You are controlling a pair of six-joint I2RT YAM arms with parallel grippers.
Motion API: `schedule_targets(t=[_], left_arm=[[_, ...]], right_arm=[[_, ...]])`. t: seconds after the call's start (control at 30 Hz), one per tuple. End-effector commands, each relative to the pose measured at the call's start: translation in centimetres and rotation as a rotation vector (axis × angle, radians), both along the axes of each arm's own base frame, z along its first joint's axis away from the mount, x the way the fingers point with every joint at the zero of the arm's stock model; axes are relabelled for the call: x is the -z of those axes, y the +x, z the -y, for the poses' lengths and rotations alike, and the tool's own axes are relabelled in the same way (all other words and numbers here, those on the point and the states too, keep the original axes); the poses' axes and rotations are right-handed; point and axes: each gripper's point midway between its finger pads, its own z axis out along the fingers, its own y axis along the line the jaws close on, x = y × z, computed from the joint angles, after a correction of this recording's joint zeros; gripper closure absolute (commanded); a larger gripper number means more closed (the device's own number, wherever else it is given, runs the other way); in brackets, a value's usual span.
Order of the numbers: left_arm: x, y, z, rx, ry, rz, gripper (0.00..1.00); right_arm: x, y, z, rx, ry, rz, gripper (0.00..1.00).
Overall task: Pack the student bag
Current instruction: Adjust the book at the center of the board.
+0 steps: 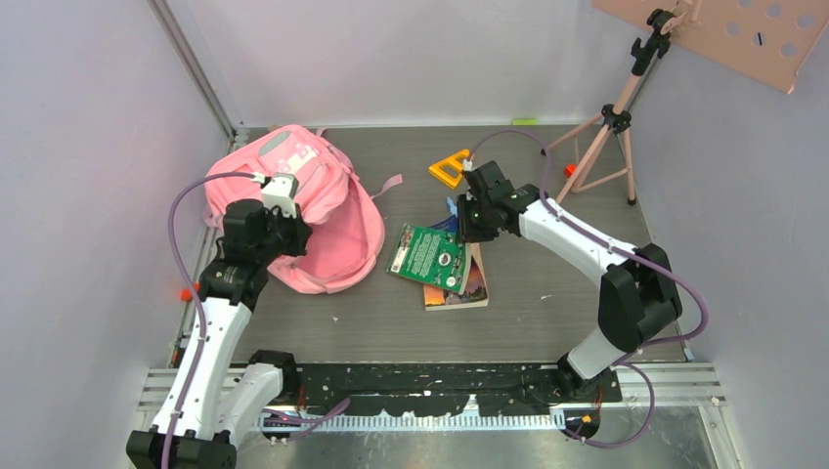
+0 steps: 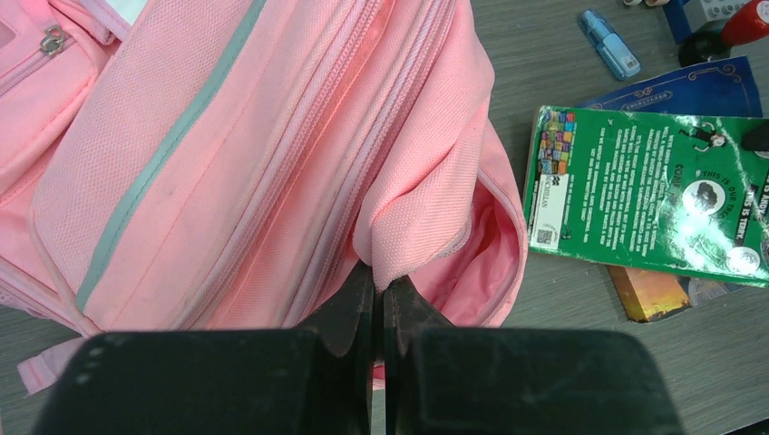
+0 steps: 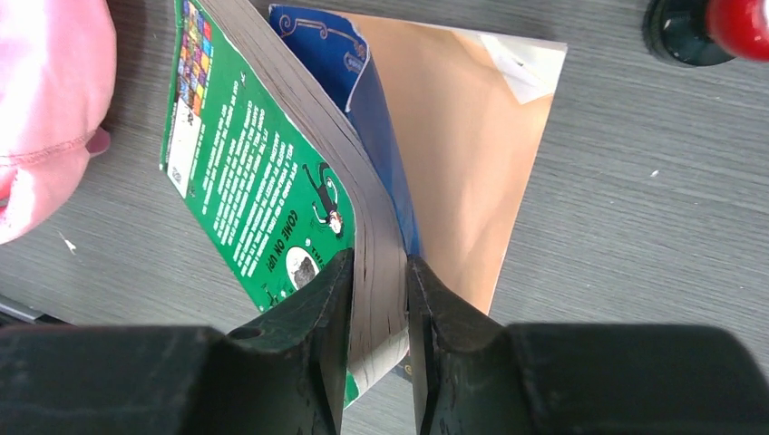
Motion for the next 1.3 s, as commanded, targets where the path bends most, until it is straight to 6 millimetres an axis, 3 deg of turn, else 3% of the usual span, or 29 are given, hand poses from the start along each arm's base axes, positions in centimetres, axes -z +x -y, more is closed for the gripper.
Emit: schedule_targets(t=[0.0, 0.1, 0.2, 0.37, 0.47, 0.57, 0.9, 1.07, 1.13, 1.17, 1.2, 1.23, 1.27], left_arm=[[-4.4, 0.9, 1.0, 0.038, -0.047, 0.162, 1.00], [-4.4, 0.9, 1.0, 0.038, -0.047, 0.160, 1.00], [-4.4, 0.9, 1.0, 0.038, -0.047, 0.160, 1.00], [-4.4, 0.9, 1.0, 0.038, -0.047, 0.161, 1.00], [-4.3, 0.9, 1.0, 0.038, -0.047, 0.159, 1.00], [-4.4, 0.9, 1.0, 0.037, -0.048, 0.159, 1.00], [-4.4, 0.9, 1.0, 0.038, -0.049, 0.160, 1.00], [-4.4, 0.9, 1.0, 0.037, -0.048, 0.160, 1.00], [-4.4, 0.8, 1.0, 0.036, -0.047, 0.162, 1.00], [-4.4, 0.8, 1.0, 0.037, -0.047, 0.163, 1.00], [-4.4, 0.8, 1.0, 0.037, -0.047, 0.162, 1.00], [-4.4, 0.9, 1.0, 0.036, -0.047, 0.162, 1.00], [-4.3, 0.9, 1.0, 0.036, -0.046, 0.160, 1.00]], right_arm=[[1.3, -0.7, -0.4, 0.019, -0.073, -0.013, 0.68], [2.2, -1.3, -1.1, 0.009, -0.106, -0.019, 0.57], [2.7, -1.1, -0.5, 0.043, -0.145, -0.017, 0.42], [1.6, -0.8, 0.2, 0.001, -0.184, 0.032, 0.29], [0.6, -0.8, -0.8, -0.067, -0.147, 0.057, 0.27], [0.3, -1.6, -3.2, -0.191, -0.051, 0.024, 0.25], [3.3, -0.9, -8.8, -0.342, 0.129, -0.113, 0.24], [3.4, 1.5, -10.6, -0.448, 0.155, -0.088, 0.24], [4.5, 2.5, -11.1, -0.473, 0.172, -0.119, 0.24], [4.0, 2.9, -11.6, -0.496, 0.193, -0.118, 0.24], [5.0, 3.3, -11.4, -0.494, 0.192, -0.147, 0.24], [4.5, 3.6, -11.7, -0.509, 0.199, -0.156, 0.24], [6.2, 3.6, -11.6, -0.510, 0.187, -0.201, 0.24]])
